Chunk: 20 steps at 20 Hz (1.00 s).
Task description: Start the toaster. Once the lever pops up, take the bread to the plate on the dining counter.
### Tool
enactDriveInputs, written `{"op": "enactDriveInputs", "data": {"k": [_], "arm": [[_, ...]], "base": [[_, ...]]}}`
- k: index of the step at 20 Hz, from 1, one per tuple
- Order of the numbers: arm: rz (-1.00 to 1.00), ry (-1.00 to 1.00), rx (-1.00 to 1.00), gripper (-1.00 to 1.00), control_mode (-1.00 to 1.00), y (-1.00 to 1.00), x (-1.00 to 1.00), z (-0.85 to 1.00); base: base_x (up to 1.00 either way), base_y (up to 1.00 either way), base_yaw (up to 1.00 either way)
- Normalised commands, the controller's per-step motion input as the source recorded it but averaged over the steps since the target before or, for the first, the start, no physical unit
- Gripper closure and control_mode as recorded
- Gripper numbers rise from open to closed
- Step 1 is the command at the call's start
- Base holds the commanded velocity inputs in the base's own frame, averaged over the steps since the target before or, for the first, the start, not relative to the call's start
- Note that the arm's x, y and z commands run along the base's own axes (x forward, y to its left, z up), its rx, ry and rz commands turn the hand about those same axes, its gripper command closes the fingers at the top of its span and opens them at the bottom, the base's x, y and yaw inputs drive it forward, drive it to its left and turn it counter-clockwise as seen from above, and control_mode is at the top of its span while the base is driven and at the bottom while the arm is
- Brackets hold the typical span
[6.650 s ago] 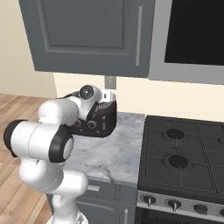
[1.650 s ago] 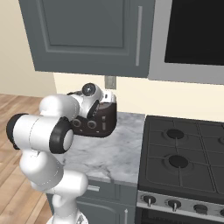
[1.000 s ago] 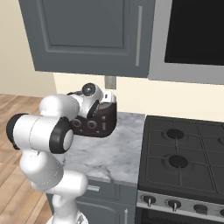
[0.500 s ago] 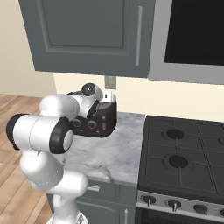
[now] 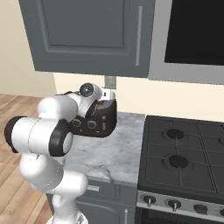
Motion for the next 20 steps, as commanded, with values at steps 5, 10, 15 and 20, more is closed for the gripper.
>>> {"op": "enactDriveInputs", "data": {"k": [5,10,15,20], "arm": [[0.00,-0.08,0.00,1.00,-1.00,0.00,-0.15,0.34],[0.00,-0.05,0.00,1.00,-1.00,0.00,-0.19,0.45],[0.00,-0.05,0.00,1.00,-1.00,0.00,-0.32,0.47],[0.00,-0.01,0.00,1.00,-1.00,0.00,-0.68,0.41]], "base": [[0.00,0.00,0.00],[0.00,0.00,0.00],[0.00,0.00,0.00],[0.00,0.00,0.00]]}}
